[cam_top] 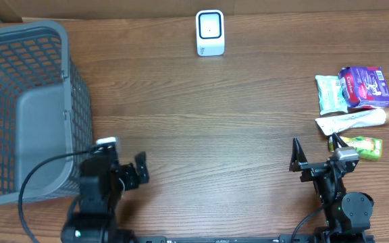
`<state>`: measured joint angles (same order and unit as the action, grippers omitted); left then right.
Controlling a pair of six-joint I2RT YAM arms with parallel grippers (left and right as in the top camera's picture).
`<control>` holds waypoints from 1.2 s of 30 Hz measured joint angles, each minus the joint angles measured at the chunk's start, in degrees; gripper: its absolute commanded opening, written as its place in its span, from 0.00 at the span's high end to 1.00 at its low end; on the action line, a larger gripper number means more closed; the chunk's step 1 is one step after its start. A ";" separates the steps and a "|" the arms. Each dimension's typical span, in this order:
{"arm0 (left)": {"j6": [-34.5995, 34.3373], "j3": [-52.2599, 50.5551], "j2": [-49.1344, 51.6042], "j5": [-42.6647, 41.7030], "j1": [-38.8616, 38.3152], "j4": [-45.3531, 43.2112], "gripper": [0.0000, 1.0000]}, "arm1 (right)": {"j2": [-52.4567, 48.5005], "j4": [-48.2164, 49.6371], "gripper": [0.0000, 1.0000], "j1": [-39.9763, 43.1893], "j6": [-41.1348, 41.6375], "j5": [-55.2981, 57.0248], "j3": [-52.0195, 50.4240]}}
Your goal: Scan the item barcode
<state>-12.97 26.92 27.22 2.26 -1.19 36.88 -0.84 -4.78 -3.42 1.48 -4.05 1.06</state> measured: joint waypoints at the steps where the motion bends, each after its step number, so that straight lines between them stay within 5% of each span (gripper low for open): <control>1: 0.39 -1.62 -1.75 -0.11 0.24 -2.93 0.00 | 0.00 0.02 0.00 0.00 0.02 0.00 0.00; 13: 11.89 -20.87 -19.65 -0.90 0.48 -33.79 0.00 | 0.00 0.02 0.00 0.00 0.02 0.00 0.00; 36: 14.93 -26.36 -26.27 -1.22 0.48 -32.30 0.00 | 0.00 0.02 0.00 0.00 0.00 0.02 0.00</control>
<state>1.96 0.56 0.95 1.04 -0.71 4.58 -0.84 -4.75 -3.42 1.48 -4.03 1.06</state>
